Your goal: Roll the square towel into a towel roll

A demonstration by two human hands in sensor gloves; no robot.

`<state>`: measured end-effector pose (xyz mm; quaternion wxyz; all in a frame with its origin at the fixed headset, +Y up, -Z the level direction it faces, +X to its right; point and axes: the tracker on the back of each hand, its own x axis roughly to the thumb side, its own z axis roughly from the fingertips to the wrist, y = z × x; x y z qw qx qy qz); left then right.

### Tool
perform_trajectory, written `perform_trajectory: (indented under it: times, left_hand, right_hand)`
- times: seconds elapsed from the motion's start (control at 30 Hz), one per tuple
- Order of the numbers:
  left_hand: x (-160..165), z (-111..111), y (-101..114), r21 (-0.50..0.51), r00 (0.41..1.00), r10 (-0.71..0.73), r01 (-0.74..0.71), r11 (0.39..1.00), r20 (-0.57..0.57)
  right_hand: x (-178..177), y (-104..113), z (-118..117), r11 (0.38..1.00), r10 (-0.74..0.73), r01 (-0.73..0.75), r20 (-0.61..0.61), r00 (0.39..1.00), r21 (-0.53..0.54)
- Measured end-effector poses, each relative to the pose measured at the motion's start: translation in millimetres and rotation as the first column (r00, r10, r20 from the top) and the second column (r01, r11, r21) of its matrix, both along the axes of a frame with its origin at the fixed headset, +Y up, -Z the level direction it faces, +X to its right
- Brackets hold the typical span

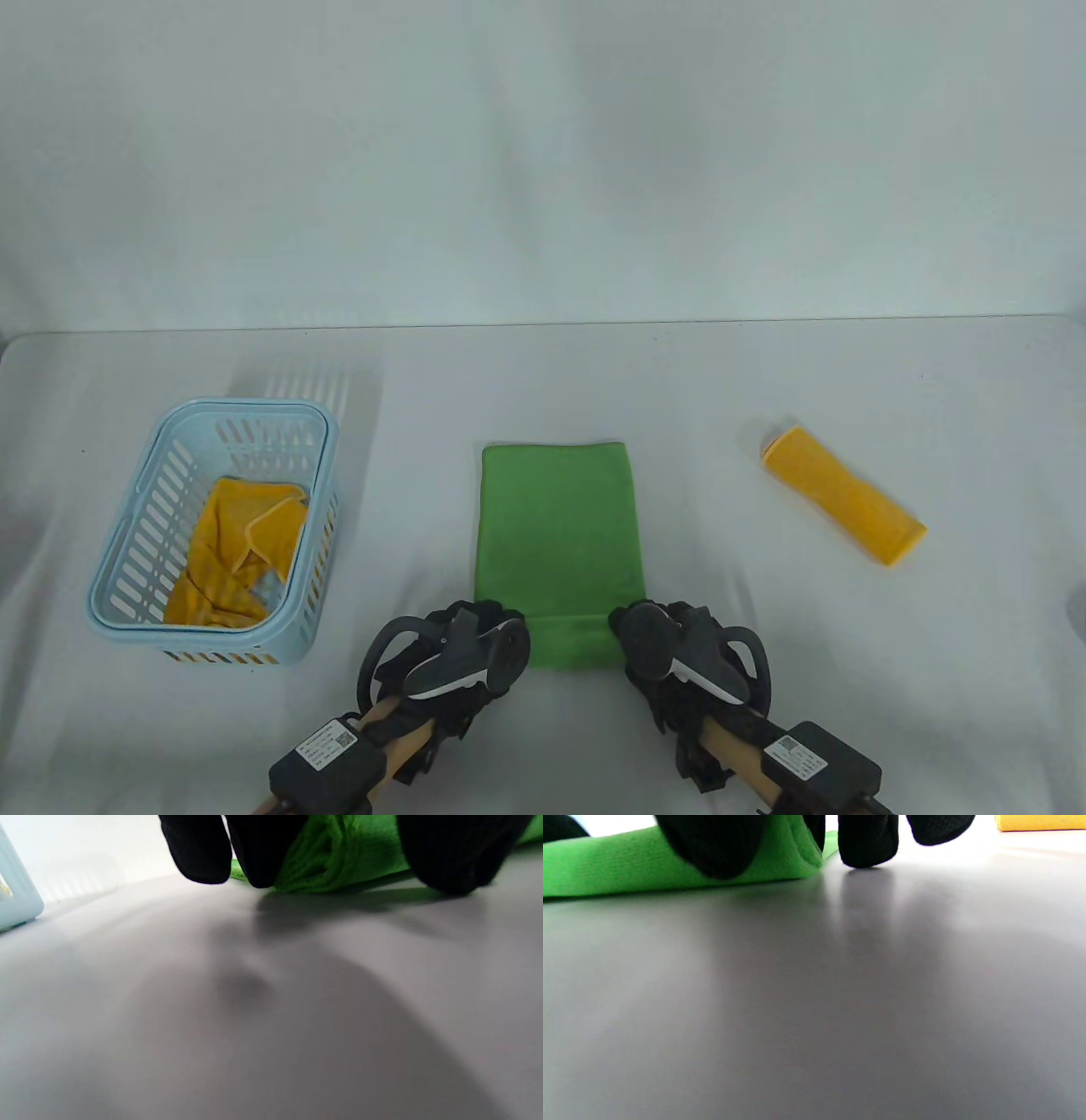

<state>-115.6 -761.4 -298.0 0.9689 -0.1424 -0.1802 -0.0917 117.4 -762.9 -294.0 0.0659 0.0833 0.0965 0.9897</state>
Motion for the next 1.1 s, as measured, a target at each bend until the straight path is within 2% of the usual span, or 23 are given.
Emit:
perform_trajectory:
  times: [0.23,0.4,0.57,0.77,1.1]
  left_hand:
    - [-6.8,-5.9,1.8,-0.021,0.999,0.037,-0.037,0.999,-0.040]
    - [-14.7,-11.2,11.2,-0.061,0.982,0.162,-0.168,0.984,-0.093]
    - [-25.4,-16.4,19.3,-0.093,0.937,0.303,-0.322,0.942,-0.172]
    - [-29.0,-17.1,19.1,-0.130,0.913,0.346,-0.378,0.916,-0.217]
    - [-39.7,-23.6,12.9,-0.080,0.891,0.333,-0.373,0.924,-0.308]
  right_hand:
    - [11.5,6.1,-8.0,0.990,-0.131,0.134,0.059,0.990,-0.042]
    - [20.9,9.3,-12.9,0.963,-0.248,0.259,0.126,0.961,-0.077]
    - [29.9,11.6,-14.6,0.922,-0.351,0.376,0.208,0.913,-0.092]
    - [32.6,9.7,-14.0,0.911,-0.363,0.399,0.252,0.897,-0.107]
    - [41.3,9.0,-17.9,0.905,-0.374,0.418,0.324,0.869,-0.077]
